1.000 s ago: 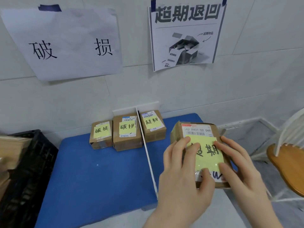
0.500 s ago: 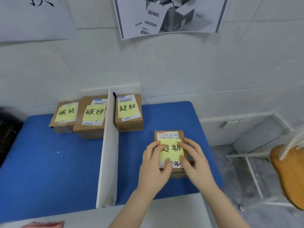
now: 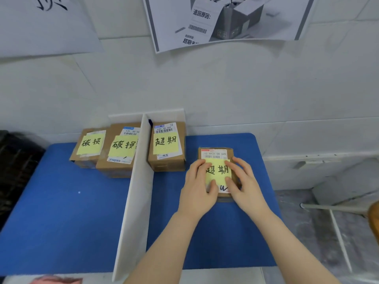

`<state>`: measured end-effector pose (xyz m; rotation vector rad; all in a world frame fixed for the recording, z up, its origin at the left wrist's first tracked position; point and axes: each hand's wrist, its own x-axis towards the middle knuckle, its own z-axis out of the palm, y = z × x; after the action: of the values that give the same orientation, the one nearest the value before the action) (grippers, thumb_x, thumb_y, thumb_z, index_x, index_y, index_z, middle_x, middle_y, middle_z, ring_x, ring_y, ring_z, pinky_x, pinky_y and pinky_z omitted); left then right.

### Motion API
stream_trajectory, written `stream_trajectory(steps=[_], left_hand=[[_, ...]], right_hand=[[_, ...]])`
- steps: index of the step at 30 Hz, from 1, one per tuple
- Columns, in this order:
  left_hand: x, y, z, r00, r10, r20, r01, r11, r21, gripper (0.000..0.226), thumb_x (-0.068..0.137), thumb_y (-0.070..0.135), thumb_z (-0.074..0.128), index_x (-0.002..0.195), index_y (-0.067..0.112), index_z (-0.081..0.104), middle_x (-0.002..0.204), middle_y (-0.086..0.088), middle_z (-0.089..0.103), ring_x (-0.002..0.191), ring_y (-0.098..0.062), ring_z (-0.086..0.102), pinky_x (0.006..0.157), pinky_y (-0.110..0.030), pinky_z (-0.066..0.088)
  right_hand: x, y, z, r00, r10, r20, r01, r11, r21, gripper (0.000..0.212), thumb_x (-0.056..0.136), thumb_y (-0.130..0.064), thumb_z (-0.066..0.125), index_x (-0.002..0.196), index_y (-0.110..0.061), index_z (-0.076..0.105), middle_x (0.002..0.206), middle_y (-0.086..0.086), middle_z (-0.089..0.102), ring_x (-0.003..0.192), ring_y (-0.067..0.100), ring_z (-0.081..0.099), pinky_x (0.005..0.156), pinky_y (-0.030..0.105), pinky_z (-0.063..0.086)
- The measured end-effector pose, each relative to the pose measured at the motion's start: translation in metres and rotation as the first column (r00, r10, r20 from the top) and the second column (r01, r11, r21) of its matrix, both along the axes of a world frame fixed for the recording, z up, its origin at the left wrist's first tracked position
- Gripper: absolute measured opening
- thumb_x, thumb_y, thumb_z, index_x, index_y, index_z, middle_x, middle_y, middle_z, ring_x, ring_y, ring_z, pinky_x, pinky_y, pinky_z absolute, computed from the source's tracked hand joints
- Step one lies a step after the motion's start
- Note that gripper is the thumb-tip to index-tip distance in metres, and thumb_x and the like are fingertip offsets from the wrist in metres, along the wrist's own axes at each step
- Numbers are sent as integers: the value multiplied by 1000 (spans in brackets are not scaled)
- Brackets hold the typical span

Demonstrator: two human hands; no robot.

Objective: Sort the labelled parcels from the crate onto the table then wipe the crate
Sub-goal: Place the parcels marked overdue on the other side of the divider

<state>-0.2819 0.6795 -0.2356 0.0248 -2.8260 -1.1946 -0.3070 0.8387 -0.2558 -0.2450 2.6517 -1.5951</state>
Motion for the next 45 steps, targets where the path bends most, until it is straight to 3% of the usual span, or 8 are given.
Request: stream_trajectory(steps=[11,16,19,26,32,39,43,45], left_hand=[[-86,-8,39,989,86,123,-14,871,-491,34,95,23,53,127,14,49,132,-3,43,114,-25,45,74,-33,44],[-102,-21,42,997,29,76,26,769,-638,36,92,19,54,127,17,52,129,-1,51,119,-25,45,96,-38,31],[-103,-23,38,991,87,104,-17,838,-546,38,92,15,53,130,19,51,134,0,48,127,-24,41,106,-48,28],[-103,-27,33,992,71,109,-4,851,-525,39,97,15,48,135,21,47,142,2,42,134,-22,36,106,-50,32],[-93,-33,36,986,22,165,47,914,-403,42,103,20,38,145,19,39,154,1,32,145,-19,21,118,-50,17],[-47,-63,92,990,135,30,-130,983,-130,46,97,4,40,141,16,45,151,0,35,140,-17,30,107,-27,34],[9,-125,149,938,319,-138,-311,948,73,45,95,1,42,134,22,53,135,15,45,122,3,39,93,-1,25],[49,-160,165,912,376,-163,-358,925,125,44,96,5,43,133,26,52,133,19,45,115,1,44,99,-11,35]], right_hand=[[-83,-30,5,1000,25,1,-25,1000,2,42,95,-9,53,137,-17,53,147,-8,33,117,3,48,97,30,49],[-95,-49,5,1000,-4,-17,4,1000,13,42,96,-11,53,138,-16,51,148,-5,31,114,2,45,95,21,44],[-99,-55,3,1000,-13,-15,13,1000,7,42,96,-12,53,138,-18,51,148,-6,31,117,9,49,96,25,46],[-104,-58,2,1000,-10,19,9,1000,29,41,98,-13,50,138,-18,50,147,-7,30,99,-23,44,75,-2,37],[-104,-61,12,997,-19,69,14,997,73,43,99,-12,47,142,-20,46,152,-5,27,98,6,50,87,20,41],[-101,-62,29,992,1,129,-20,989,150,45,103,-24,38,148,-25,36,160,-5,17,137,19,36,102,30,40],[-73,-78,54,986,-153,-62,162,974,157,46,102,-26,36,147,-34,36,161,-2,15,143,29,23,111,44,32],[-49,-105,78,969,-172,-176,189,979,82,46,101,-22,41,146,-32,39,159,-3,22,143,22,22,114,41,27]])
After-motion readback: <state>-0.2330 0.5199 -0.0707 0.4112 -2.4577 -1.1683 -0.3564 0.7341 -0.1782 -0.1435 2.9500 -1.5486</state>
